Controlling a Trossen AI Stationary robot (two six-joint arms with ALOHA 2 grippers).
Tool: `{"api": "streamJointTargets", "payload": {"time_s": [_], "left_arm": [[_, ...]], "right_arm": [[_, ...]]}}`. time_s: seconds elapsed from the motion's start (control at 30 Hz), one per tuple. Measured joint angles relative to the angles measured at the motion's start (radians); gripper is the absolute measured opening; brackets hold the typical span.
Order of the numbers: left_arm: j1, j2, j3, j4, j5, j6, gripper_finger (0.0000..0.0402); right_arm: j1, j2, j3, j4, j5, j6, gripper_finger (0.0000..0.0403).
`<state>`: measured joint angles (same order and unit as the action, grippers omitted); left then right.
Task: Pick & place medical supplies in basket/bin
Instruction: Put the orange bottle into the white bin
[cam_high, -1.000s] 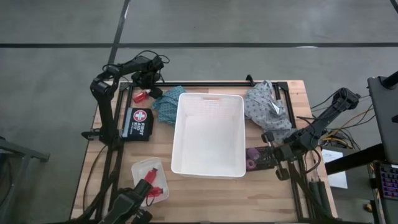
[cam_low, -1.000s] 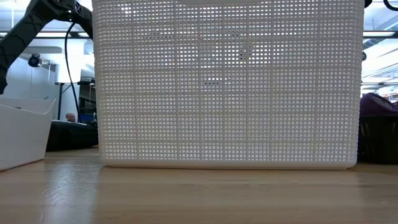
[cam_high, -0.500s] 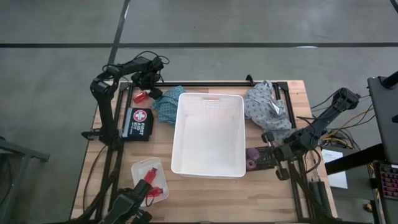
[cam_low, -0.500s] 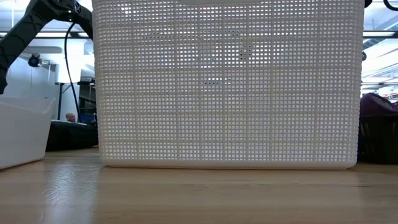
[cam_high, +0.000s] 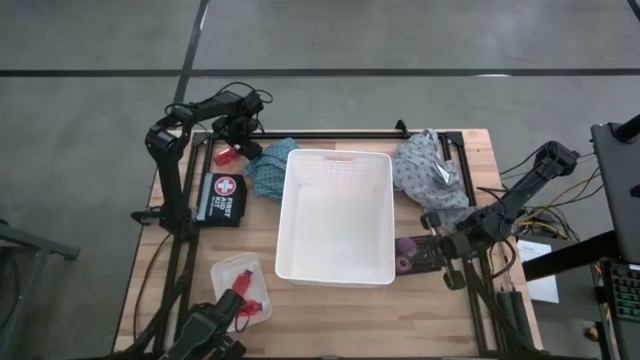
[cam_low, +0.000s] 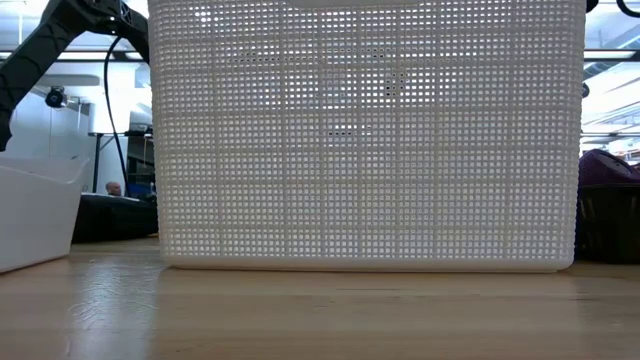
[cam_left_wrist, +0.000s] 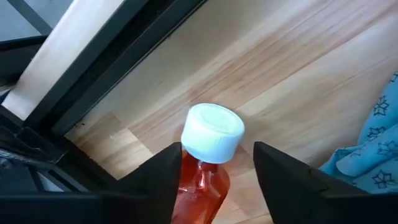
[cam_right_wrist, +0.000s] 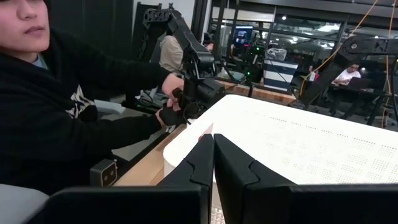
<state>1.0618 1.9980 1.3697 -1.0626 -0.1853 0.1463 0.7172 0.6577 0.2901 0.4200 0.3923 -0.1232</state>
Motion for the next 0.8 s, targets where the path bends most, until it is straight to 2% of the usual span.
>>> {"api": "streamJointTargets", "payload": {"time_s": [0.5, 0.8], "left_arm": [[0.0, 0.0, 0.0, -0.009, 0.026, 0.0, 0.0133], [0.0, 0.0, 0.002, -0.01, 0.037, 0.002, 0.0121]], "right_arm": [[0.0, 0.0, 0.0, 0.0, 0.0, 0.0, 0.0008], [0.0, 0.0, 0.0, 0.0, 0.0, 0.0, 0.0008]]}}
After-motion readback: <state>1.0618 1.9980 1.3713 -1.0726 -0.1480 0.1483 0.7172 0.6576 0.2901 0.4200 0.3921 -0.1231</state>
